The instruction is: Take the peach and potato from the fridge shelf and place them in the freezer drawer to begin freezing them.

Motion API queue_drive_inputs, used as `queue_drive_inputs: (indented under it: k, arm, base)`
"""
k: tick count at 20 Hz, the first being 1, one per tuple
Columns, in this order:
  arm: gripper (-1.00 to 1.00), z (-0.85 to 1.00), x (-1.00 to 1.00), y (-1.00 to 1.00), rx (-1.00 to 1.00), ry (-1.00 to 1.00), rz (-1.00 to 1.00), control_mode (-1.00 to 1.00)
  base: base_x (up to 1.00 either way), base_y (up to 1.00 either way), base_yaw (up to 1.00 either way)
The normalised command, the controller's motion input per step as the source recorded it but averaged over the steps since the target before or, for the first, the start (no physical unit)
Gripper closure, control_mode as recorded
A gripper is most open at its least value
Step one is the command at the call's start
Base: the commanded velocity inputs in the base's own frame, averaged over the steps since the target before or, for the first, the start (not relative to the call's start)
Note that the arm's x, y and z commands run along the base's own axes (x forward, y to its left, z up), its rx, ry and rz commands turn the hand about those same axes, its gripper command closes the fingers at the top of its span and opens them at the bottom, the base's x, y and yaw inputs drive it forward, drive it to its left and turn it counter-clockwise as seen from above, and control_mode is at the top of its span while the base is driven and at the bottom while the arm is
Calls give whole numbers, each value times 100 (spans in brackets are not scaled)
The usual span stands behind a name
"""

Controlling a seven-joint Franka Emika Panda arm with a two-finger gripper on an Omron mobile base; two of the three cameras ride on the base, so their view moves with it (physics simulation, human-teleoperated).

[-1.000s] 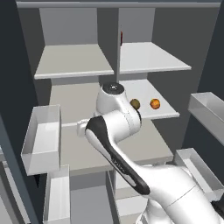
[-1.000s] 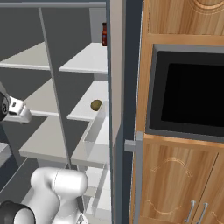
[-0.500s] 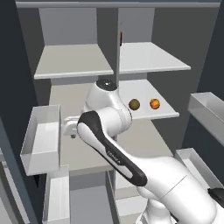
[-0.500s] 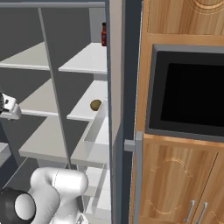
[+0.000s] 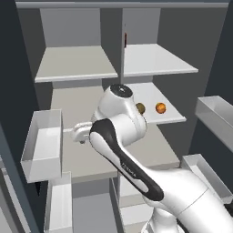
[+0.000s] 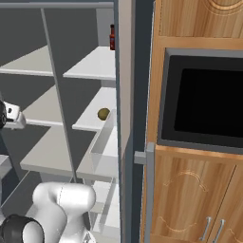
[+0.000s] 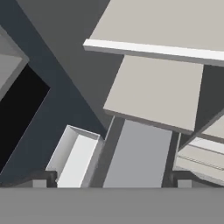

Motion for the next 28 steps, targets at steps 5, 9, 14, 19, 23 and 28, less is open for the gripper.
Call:
queue_drive_inputs:
  k: [5, 9, 14, 19, 23, 28]
  arm:
    - [-100, 0, -47, -100, -2, -12, -2, -100]
    - [-100, 0, -19, -100, -4, -2, -12, -100]
    - [-100, 0, 11, -100, 0, 0, -9, -100]
    - [-100, 0, 50, -63, -4, 0, -12, -100]
    - [-100, -15, 31, -13, -13, 1, -17, -100]
    - [-100, 0, 46, -24, -6, 0, -9, -100]
  base:
    - [0, 0, 0]
    - [0, 0, 0]
    - [0, 0, 0]
    - [0, 0, 0]
    - [0, 0, 0]
    - [0, 0, 0]
